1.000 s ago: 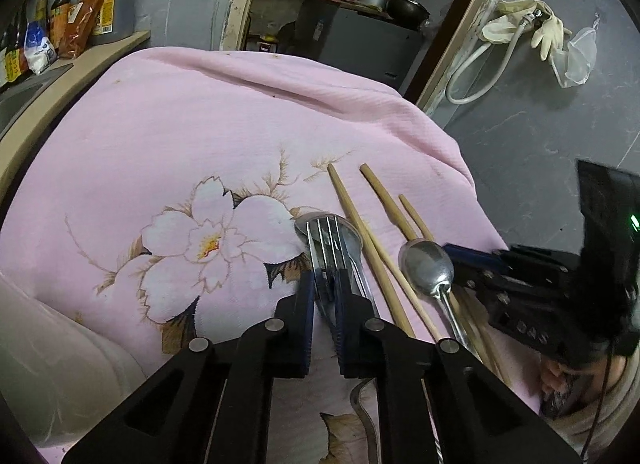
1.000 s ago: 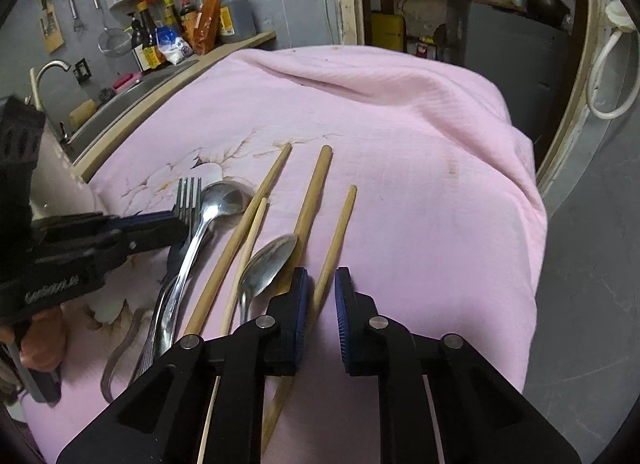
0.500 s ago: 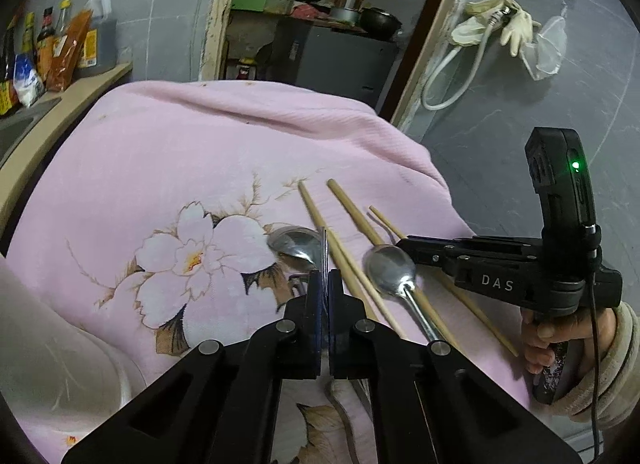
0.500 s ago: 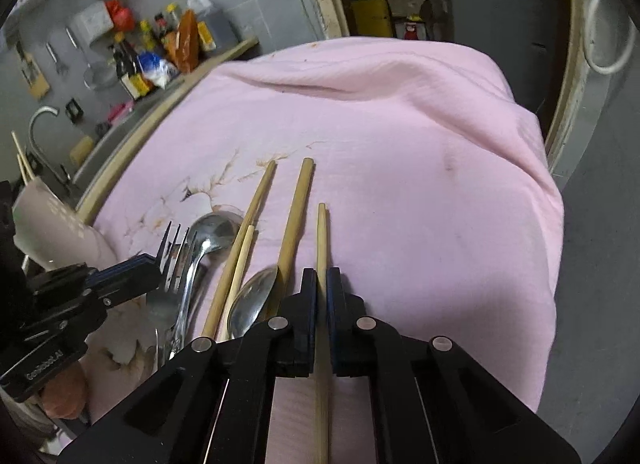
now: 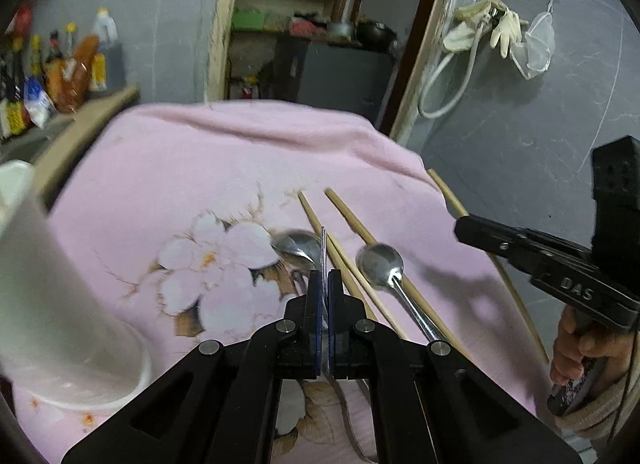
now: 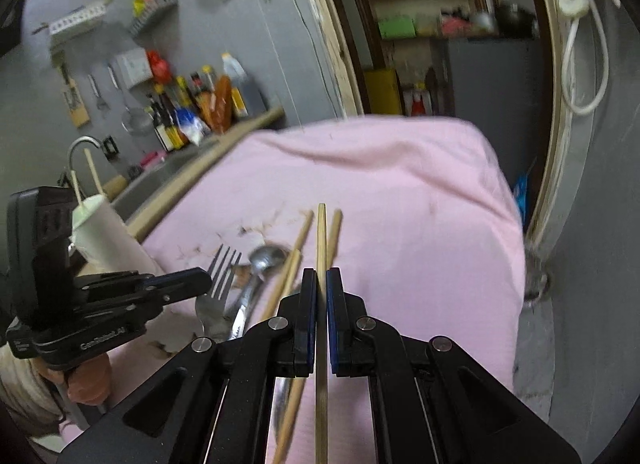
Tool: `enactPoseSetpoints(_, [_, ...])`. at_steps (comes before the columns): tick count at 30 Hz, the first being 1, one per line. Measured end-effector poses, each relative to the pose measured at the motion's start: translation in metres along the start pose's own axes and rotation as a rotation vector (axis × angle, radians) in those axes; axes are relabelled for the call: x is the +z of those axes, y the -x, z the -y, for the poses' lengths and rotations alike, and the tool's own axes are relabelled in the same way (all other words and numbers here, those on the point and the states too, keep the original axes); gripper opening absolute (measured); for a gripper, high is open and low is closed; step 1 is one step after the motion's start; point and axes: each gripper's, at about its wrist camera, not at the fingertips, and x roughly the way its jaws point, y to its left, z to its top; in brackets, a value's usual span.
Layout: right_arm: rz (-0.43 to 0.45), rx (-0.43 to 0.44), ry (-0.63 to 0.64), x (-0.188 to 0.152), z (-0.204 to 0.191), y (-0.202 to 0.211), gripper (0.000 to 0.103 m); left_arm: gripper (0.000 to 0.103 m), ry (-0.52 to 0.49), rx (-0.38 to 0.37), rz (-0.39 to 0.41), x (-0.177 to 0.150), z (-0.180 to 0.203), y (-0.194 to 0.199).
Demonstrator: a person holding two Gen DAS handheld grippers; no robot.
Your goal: Organize utensils
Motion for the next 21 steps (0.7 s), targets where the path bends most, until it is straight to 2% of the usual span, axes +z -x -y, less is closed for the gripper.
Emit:
enactPoseSetpoints(5, [0.200, 0.005, 0.085, -0.009, -0.027, 0.026, 0.003, 0.000, -0.048, 0.093, 0.171, -0.007, 0.013, 0.033])
enactPoseSetpoints(11, [0.403, 0.054, 0.120, -0.013, -0.053, 0.042, 0.003, 0.000, -0.084, 0.180, 0.324, -0.015, 0.024, 0.065])
enactPoseSetpoints(15, [0.467, 0.068, 0.126, -0.013, -0.062, 0.048, 0.003, 0.000, -0.087, 0.185, 0.345, -0.019, 0.024, 0.074])
enactPoseSetpoints(21, [0.529, 0.133, 0.076, -0.012, -0.067, 0.057, 0.003, 0.000, -0.070, 0.191, 0.411, -0.027, 0.019, 0.094])
